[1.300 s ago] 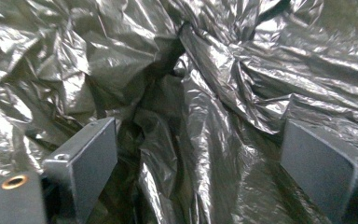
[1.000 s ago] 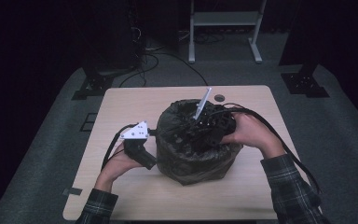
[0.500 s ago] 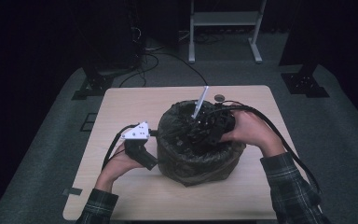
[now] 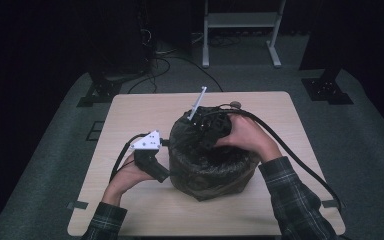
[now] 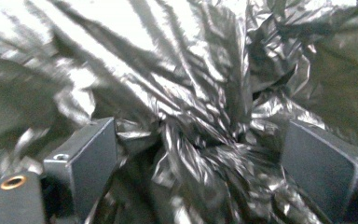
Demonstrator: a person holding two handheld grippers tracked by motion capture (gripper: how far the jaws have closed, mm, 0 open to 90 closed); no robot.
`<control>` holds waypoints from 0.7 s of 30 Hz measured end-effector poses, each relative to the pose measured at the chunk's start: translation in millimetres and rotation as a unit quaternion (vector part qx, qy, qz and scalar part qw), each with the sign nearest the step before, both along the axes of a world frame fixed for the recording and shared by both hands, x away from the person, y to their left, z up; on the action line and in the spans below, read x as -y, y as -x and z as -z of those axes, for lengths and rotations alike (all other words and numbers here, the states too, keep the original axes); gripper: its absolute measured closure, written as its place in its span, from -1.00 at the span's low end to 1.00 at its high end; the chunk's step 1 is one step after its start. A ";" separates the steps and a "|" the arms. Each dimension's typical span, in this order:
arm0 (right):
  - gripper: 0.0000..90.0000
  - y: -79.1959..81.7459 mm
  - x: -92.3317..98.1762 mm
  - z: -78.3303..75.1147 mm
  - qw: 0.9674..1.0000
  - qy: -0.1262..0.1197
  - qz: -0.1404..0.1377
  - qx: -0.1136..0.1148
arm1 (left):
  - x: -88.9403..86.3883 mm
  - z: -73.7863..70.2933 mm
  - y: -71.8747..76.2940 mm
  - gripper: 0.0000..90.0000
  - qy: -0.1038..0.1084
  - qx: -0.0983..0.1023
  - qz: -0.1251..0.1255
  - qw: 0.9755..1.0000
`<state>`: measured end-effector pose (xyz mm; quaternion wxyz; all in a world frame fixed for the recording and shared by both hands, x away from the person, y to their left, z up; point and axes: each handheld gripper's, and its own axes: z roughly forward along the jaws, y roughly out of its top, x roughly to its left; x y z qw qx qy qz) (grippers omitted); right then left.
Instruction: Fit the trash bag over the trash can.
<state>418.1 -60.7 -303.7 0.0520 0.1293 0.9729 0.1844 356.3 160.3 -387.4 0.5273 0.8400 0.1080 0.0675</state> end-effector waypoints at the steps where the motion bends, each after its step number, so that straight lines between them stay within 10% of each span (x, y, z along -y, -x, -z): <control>1: -0.79 0.0 0.0 0.0 1.000 0.000 0.000 0.000 | 0.0 -0.1 -0.1 -1.00 0.000 0.000 0.000 1.000; 12: -0.79 -16.5 -19.3 20.6 0.999 0.020 0.029 0.000 | 2.5 1.2 0.4 -1.00 -0.004 0.000 0.003 1.000; 21: -0.79 3.5 -10.7 -7.2 0.999 -0.035 0.009 0.017 | 1.5 0.4 0.1 -1.00 -0.002 -0.002 0.003 1.000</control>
